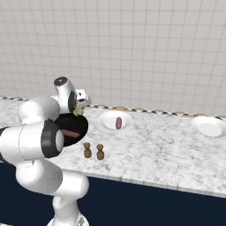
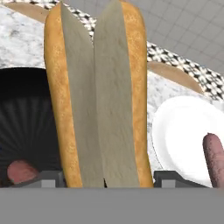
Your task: Place one bun and one sausage from the bowl on each plate.
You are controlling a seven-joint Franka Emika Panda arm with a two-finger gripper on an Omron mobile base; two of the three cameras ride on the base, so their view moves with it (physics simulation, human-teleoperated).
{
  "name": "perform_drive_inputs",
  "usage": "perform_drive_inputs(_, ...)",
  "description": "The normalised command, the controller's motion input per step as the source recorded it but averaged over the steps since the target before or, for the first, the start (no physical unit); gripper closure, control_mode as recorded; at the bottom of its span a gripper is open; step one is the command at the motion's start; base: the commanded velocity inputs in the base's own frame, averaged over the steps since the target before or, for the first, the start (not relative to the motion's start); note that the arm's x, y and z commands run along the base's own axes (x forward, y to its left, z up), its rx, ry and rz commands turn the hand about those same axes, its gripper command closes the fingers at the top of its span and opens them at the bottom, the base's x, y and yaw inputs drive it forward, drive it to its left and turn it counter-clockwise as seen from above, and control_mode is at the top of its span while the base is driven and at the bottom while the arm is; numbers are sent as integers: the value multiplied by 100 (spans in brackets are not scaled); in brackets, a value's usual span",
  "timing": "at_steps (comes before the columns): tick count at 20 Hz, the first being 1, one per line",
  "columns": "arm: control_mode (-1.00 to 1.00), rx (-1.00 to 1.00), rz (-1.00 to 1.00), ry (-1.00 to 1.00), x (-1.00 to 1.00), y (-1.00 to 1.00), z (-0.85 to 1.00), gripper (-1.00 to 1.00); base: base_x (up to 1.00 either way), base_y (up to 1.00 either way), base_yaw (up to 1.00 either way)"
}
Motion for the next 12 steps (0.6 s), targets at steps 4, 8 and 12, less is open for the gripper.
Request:
perform_drive_inputs(4, -100, 1, -24, 20, 19, -100, 5, 100, 0, 0, 0)
perform_drive_inputs(8, -100, 6, -17, 21, 35, -100, -1, 100, 0, 0, 0)
perform_drive_inputs(12, -100, 12, -2, 4, 33, -77, -18, 100, 0, 0, 0)
